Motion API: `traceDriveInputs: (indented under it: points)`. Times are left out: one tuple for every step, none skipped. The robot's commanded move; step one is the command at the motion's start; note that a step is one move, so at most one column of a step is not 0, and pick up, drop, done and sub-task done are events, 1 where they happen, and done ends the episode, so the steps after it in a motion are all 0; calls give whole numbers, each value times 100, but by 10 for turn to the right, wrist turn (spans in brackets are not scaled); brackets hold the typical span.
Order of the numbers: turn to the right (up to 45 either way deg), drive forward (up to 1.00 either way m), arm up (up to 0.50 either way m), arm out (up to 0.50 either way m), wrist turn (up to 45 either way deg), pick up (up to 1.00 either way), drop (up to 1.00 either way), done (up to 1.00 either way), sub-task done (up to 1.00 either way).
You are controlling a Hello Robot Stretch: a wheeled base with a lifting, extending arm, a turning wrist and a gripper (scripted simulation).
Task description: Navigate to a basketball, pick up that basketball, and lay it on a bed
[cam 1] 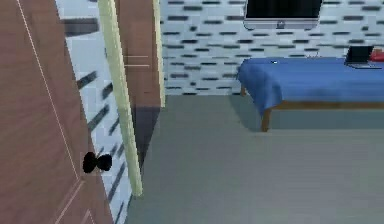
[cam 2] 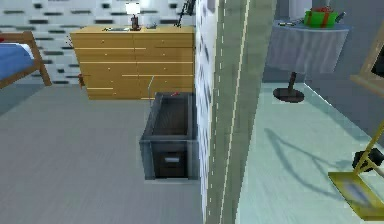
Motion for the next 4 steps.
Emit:
traceDriveInputs:
  points:
    - [0, 100, 0, 0, 0, 0, 0, 0, 0]
    - [0, 95, 0, 0, 0, 0, 0, 0, 0]
    - [-450, 0, 0, 0, 0, 0, 0, 0, 0]
    - [-180, 0, 0, 0, 0, 0, 0, 0, 0]
